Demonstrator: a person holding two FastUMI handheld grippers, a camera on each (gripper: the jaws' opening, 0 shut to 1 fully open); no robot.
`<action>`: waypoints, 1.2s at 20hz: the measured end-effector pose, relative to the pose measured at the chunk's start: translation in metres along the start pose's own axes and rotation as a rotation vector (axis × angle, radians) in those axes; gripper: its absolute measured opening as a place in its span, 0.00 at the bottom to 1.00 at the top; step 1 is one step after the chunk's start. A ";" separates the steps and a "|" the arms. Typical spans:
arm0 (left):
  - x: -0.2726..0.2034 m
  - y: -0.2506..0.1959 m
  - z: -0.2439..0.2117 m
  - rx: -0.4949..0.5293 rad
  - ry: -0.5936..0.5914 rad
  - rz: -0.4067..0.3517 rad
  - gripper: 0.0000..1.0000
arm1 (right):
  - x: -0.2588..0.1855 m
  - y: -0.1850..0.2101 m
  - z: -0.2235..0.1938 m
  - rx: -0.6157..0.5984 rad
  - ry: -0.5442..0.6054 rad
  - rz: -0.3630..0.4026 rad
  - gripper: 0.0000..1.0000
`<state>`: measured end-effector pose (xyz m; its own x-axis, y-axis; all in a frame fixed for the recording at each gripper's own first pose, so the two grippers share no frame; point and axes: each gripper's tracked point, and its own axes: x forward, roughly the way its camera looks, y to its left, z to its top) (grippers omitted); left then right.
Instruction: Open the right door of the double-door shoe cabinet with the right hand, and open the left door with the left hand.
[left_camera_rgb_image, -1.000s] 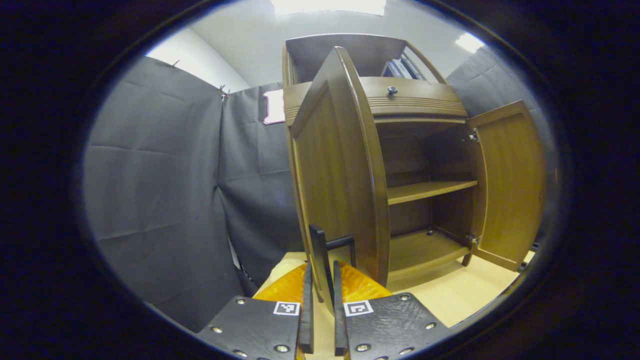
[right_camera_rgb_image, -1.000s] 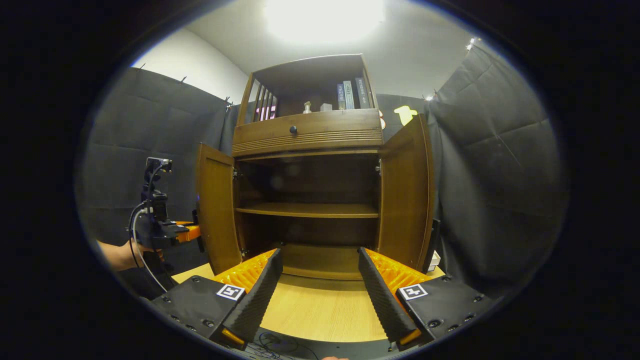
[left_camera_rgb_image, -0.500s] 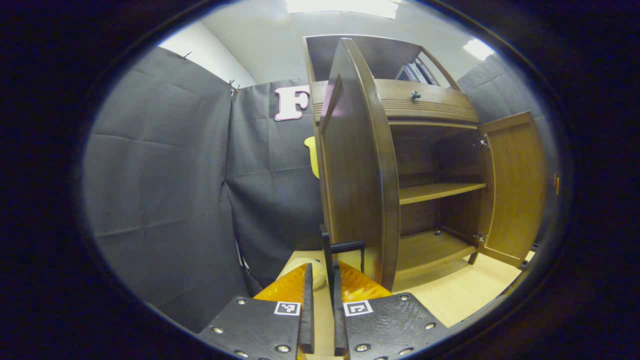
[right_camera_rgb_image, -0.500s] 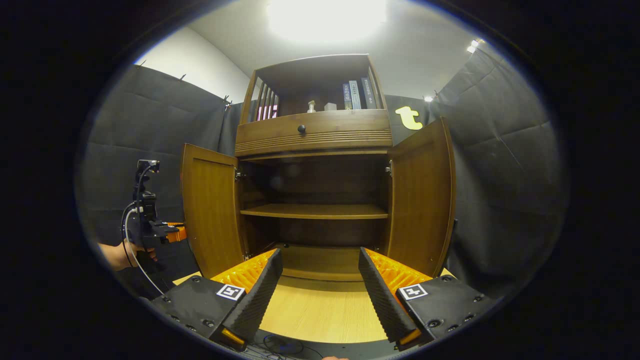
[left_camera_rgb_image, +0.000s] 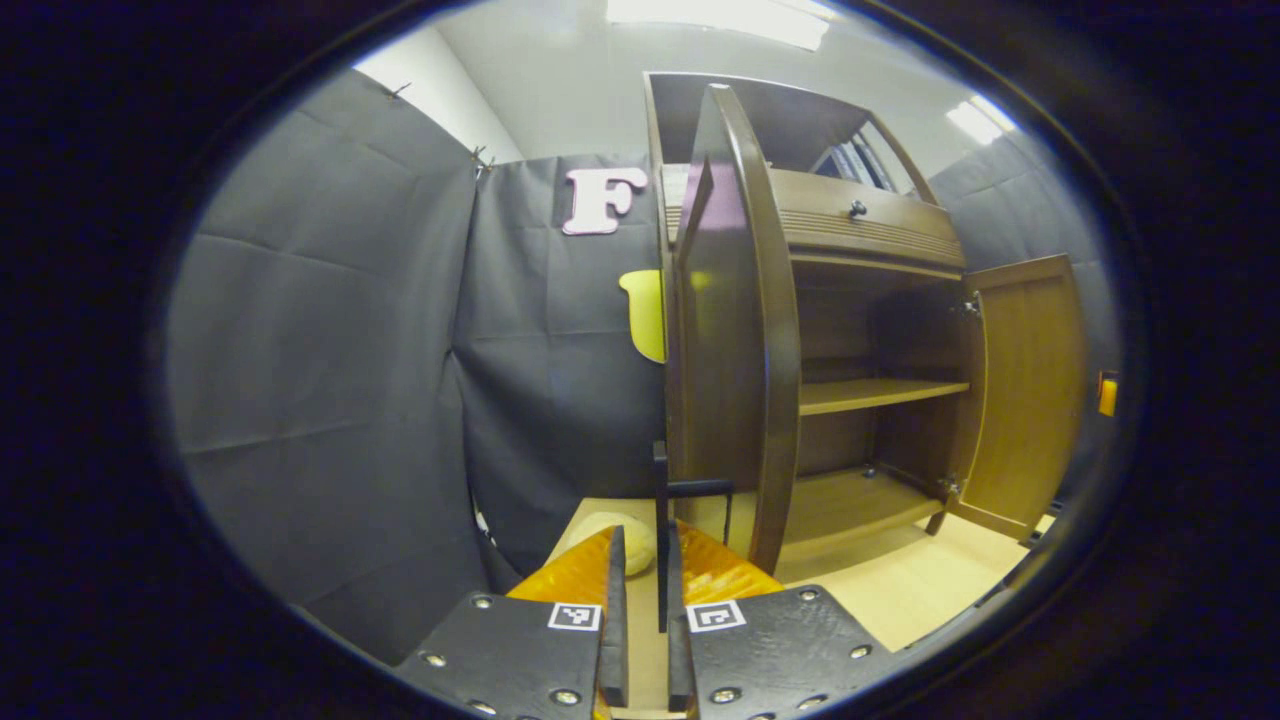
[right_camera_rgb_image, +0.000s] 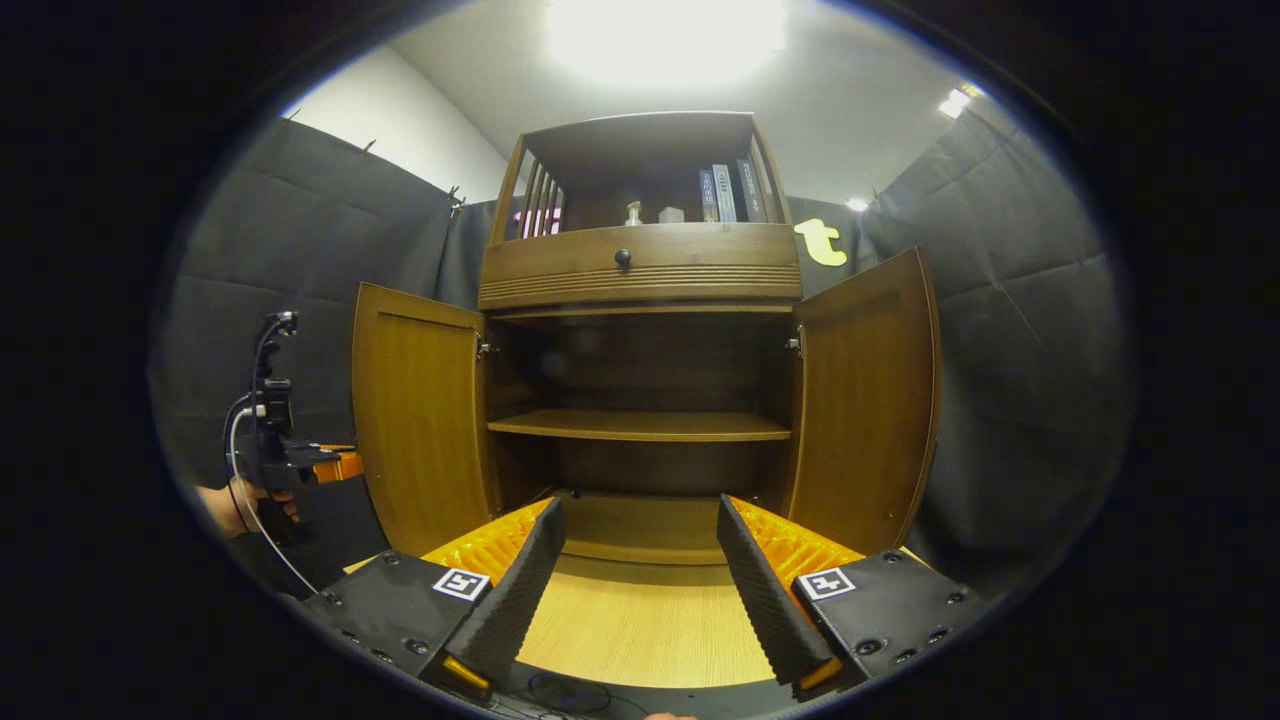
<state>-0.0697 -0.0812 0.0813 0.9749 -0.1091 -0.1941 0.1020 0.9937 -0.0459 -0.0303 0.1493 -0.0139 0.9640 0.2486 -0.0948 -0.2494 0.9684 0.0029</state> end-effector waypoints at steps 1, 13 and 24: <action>0.000 0.003 0.002 0.014 -0.006 0.021 0.19 | 0.000 0.000 0.001 0.001 -0.004 0.002 0.96; -0.014 0.002 0.020 0.021 -0.072 0.081 0.13 | -0.012 -0.070 0.030 -0.003 -0.051 -0.004 0.96; -0.018 -0.017 0.034 0.054 -0.097 0.058 0.19 | -0.028 -0.123 0.034 0.012 -0.066 -0.050 0.96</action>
<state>-0.0823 -0.0951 0.1192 0.9938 -0.0513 -0.0986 0.0531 0.9985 0.0155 -0.0239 0.0238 0.0220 0.9793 0.2004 -0.0296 -0.2002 0.9797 0.0118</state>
